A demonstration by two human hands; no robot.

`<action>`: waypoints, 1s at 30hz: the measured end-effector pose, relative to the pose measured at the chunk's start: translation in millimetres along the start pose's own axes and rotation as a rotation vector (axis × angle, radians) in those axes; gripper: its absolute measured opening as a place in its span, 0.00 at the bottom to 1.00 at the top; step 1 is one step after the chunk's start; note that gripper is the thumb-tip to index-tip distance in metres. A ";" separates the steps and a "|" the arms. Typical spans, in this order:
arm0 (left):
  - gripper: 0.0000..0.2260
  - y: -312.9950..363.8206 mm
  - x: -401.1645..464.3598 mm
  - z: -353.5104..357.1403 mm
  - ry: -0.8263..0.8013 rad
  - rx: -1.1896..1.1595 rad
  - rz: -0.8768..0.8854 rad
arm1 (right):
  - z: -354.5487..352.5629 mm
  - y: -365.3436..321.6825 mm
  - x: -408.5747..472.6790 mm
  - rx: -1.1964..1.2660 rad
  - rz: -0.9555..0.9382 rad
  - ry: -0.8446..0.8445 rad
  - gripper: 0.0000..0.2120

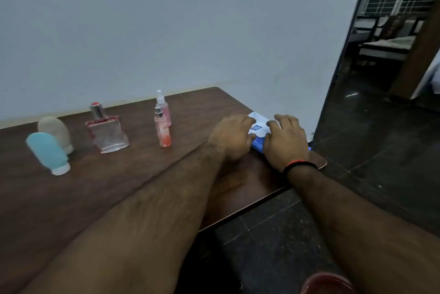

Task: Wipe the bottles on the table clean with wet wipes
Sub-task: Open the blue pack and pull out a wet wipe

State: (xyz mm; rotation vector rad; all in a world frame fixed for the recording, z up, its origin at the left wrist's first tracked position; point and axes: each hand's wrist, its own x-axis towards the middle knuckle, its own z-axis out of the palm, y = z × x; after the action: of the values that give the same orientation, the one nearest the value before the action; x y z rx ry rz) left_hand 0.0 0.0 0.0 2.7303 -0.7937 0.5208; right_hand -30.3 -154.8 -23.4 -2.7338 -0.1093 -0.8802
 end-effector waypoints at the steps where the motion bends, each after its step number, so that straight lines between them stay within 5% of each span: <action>1: 0.22 1.3 3.7 3.9 -0.036 -0.009 -0.015 | 1.5 6.8 -0.6 0.008 0.051 -0.025 0.19; 13: 0.14 12.2 22.2 31.3 -0.010 0.039 -0.033 | 11.6 21.3 2.6 0.078 0.155 -0.058 0.11; 20: 0.08 11.5 30.2 24.5 0.092 -0.170 -0.268 | 12.3 22.6 3.1 0.077 0.160 -0.053 0.07; 26: 0.14 7.7 19.4 25.8 -0.010 -0.283 -0.131 | 15.0 23.1 6.8 0.120 0.183 0.013 0.10; 30: 0.08 6.9 23.8 26.6 0.074 -0.226 -0.173 | 16.2 24.6 11.9 0.150 0.088 0.050 0.08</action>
State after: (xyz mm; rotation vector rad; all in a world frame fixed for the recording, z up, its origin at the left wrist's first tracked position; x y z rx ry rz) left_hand 22.0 -25.6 -13.6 2.5258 -0.5550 0.4614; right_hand -7.8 -174.2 -34.7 -2.5552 -0.0424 -0.8785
